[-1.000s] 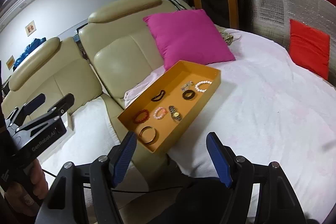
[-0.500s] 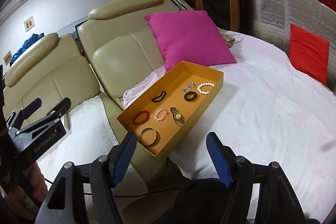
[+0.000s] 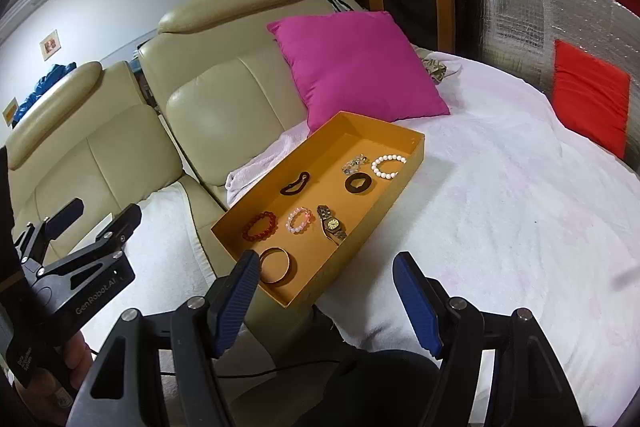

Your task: Organize jewelry

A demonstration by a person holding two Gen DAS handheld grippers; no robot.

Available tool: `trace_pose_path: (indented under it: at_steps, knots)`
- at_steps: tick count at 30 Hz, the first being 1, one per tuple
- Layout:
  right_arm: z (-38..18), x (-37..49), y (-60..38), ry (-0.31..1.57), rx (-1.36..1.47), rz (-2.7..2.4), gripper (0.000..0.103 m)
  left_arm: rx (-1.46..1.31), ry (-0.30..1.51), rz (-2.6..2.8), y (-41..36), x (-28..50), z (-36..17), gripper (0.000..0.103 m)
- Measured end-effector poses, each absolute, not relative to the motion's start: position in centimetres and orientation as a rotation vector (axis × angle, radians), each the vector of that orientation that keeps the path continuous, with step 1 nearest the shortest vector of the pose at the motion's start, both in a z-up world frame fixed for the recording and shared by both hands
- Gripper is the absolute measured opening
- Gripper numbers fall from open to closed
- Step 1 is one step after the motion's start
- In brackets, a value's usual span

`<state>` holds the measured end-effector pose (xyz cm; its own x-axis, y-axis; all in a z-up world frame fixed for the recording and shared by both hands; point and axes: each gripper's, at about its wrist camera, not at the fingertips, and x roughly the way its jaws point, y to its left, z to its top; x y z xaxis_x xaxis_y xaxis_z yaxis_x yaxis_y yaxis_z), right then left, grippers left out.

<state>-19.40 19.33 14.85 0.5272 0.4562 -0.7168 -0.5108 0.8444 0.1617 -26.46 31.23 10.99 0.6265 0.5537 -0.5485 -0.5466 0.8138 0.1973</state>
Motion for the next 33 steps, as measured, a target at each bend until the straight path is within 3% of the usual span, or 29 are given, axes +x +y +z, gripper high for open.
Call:
trace_pose_path:
  at_steps: [33]
  knots:
    - [13.0,-15.3,23.6,0.870,-0.113,0.567,0.072,-0.020,0.679,0.612,34.9,-22.6,9.2,0.086]
